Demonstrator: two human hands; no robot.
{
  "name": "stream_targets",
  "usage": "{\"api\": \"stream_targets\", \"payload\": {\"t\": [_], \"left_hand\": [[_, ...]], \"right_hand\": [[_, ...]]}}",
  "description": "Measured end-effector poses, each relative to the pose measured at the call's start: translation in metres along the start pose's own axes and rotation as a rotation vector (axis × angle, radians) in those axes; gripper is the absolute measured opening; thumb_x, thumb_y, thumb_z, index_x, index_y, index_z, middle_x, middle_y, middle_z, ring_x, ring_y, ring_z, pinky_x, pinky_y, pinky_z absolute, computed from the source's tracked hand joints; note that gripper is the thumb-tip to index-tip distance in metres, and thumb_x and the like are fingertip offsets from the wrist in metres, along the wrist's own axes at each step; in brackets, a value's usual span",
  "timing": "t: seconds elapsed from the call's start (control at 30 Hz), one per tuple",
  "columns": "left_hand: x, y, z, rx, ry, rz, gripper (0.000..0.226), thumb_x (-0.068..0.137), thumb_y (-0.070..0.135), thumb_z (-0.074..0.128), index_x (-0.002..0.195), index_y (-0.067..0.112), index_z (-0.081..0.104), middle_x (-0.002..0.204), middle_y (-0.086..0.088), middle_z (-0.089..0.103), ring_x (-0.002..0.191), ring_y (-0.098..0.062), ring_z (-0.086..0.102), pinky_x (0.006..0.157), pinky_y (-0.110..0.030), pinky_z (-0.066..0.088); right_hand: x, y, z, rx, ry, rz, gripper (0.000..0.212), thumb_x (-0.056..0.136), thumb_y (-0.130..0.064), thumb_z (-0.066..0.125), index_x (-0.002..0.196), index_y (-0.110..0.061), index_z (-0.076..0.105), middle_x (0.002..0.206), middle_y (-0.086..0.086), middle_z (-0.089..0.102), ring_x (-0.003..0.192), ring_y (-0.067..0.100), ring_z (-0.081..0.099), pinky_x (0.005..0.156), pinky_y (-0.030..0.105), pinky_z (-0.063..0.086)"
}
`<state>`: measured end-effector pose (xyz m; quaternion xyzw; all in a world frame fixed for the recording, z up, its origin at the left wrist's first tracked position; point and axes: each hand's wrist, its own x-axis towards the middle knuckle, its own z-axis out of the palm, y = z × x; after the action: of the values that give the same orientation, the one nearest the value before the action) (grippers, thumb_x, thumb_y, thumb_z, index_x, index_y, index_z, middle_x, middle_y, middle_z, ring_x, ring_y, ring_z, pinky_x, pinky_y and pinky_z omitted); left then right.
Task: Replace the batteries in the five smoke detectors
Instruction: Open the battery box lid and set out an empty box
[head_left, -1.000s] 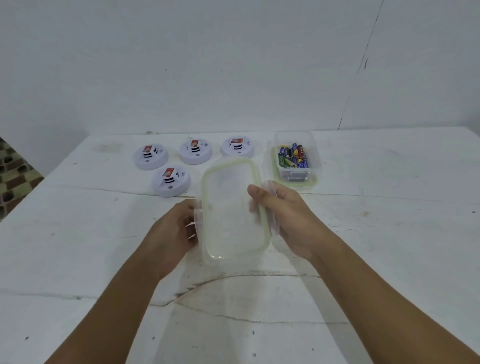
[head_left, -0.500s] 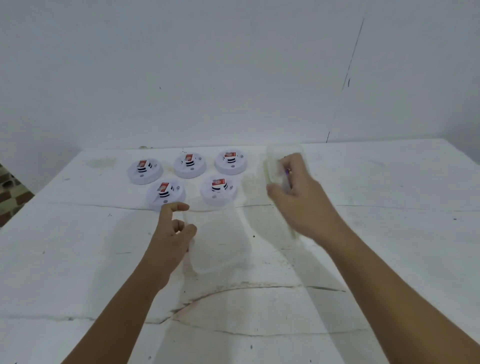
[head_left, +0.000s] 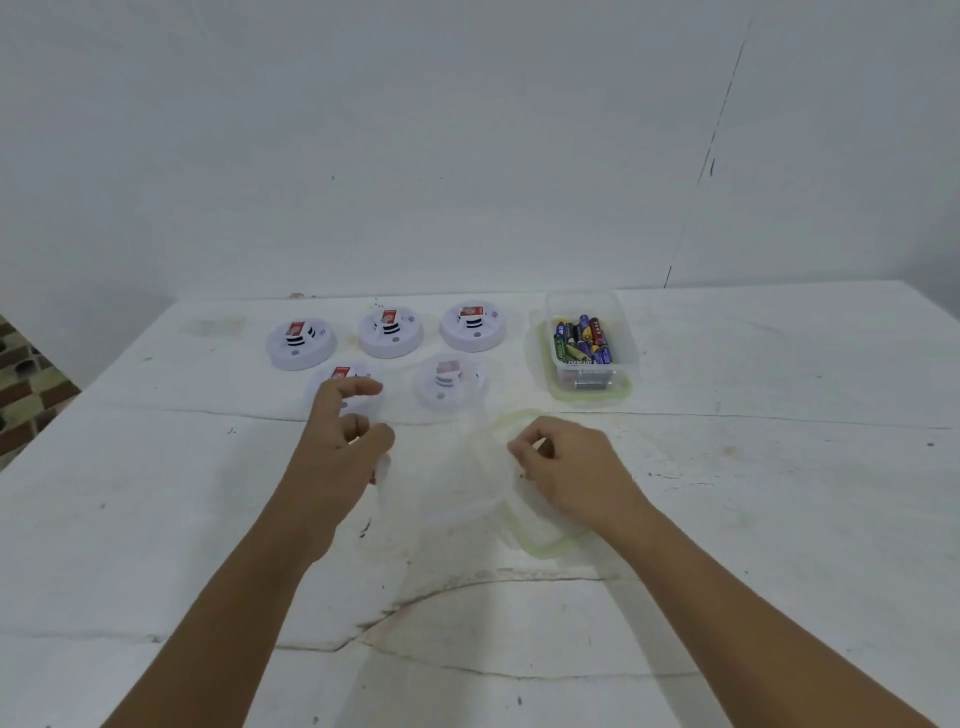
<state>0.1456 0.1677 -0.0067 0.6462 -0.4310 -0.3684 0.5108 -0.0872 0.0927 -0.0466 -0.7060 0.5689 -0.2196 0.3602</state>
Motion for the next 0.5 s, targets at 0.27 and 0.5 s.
{"api": "stream_targets", "payload": {"t": [0.27, 0.5], "left_hand": [[0.001, 0.002, 0.076, 0.083, -0.124, -0.039, 0.036, 0.092, 0.008, 0.061, 0.118, 0.031, 0.049, 0.078, -0.006, 0.054, 0.057, -0.012, 0.056, 0.066, -0.029, 0.049], [-0.003, -0.002, 0.097, 0.248, -0.11, -0.007, 0.036, 0.092, 0.011, 0.062, 0.122, 0.024, 0.046, 0.069, 0.002, 0.052, 0.054, -0.001, 0.058, 0.071, -0.037, 0.056]], "right_hand": [[0.01, 0.044, -0.035, -0.072, 0.136, 0.029, 0.013, 0.098, -0.029, 0.066, 0.107, -0.037, 0.071, 0.108, -0.002, 0.06, 0.094, 0.015, 0.062, 0.08, 0.03, 0.044], [0.009, 0.057, -0.047, 0.251, 0.092, 0.088, 0.015, 0.097, -0.034, 0.064, 0.103, -0.044, 0.073, 0.08, -0.007, 0.071, 0.075, 0.018, 0.065, 0.071, 0.035, 0.054]]}}
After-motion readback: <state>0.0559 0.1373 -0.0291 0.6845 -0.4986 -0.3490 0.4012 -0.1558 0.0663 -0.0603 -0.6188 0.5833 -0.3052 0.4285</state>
